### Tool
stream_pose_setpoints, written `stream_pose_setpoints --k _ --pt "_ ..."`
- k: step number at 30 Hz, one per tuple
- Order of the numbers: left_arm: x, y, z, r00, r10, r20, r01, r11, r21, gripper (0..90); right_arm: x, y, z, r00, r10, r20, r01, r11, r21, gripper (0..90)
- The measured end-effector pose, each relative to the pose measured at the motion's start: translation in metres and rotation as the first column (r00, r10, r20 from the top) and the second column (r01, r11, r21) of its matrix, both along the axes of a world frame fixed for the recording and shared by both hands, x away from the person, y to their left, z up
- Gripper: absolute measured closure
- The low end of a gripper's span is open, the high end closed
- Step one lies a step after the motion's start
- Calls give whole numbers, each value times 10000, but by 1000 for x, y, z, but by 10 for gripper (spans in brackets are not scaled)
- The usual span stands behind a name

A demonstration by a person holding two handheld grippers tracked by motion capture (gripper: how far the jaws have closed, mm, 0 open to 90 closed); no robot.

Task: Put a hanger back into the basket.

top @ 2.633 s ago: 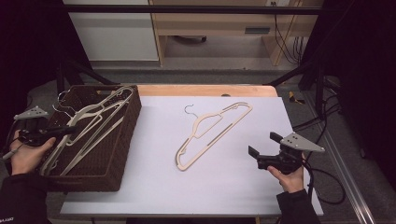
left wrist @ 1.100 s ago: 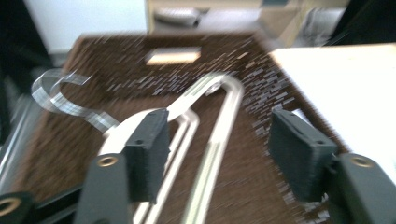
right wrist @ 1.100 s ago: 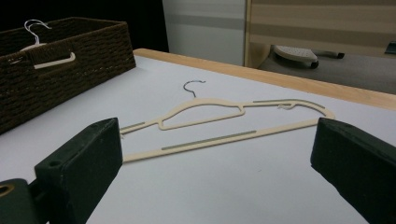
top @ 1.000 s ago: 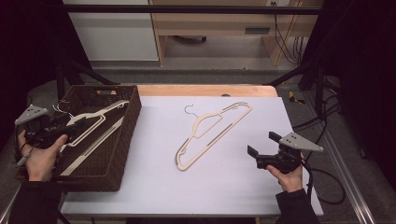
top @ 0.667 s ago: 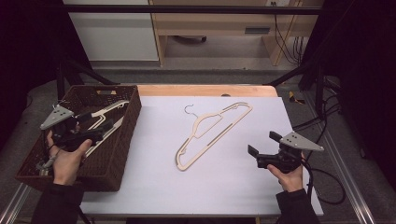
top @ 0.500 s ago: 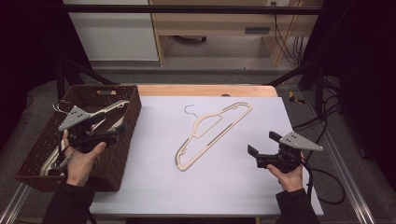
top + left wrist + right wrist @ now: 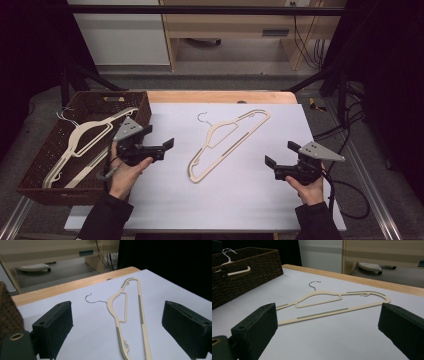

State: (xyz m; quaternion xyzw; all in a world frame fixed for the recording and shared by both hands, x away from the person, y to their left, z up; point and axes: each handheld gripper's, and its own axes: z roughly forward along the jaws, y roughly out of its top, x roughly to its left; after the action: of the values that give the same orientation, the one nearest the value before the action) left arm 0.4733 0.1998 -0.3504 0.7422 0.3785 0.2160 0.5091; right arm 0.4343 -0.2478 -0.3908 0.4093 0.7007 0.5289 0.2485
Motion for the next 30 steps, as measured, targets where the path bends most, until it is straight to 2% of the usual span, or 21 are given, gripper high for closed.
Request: stream_pose_setpoints --k 4,9,19,26,28,30 --pt "11 -19 -13 9991 -181 -372 192 9994 289 111 1 0 -1 10000 5 -32 -5 10000 4 29" --pt "27 -39 -31 9965 -127 -824 174 9982 568 136 1 0 -4 9999 -23 -148 22 10000 -30 31" --pt "58 -64 -66 9829 -181 -1834 427 9904 1312 255 1 1 -4 9998 66 -183 -67 10000 -53 32" --pt "71 -79 -90 9696 -155 -2441 688 9750 2111 336 2 2 -5 9998 60 -206 -61 10000 -46 33" --pt "74 -83 -95 9666 -177 -2557 815 9671 2410 363 2 2 -5 9997 62 -217 -63 10000 -64 33" --pt "76 -88 -101 9625 -192 -2707 912 9624 2560 392 2 3 -5 9997 83 -227 -84 10000 -52 34"
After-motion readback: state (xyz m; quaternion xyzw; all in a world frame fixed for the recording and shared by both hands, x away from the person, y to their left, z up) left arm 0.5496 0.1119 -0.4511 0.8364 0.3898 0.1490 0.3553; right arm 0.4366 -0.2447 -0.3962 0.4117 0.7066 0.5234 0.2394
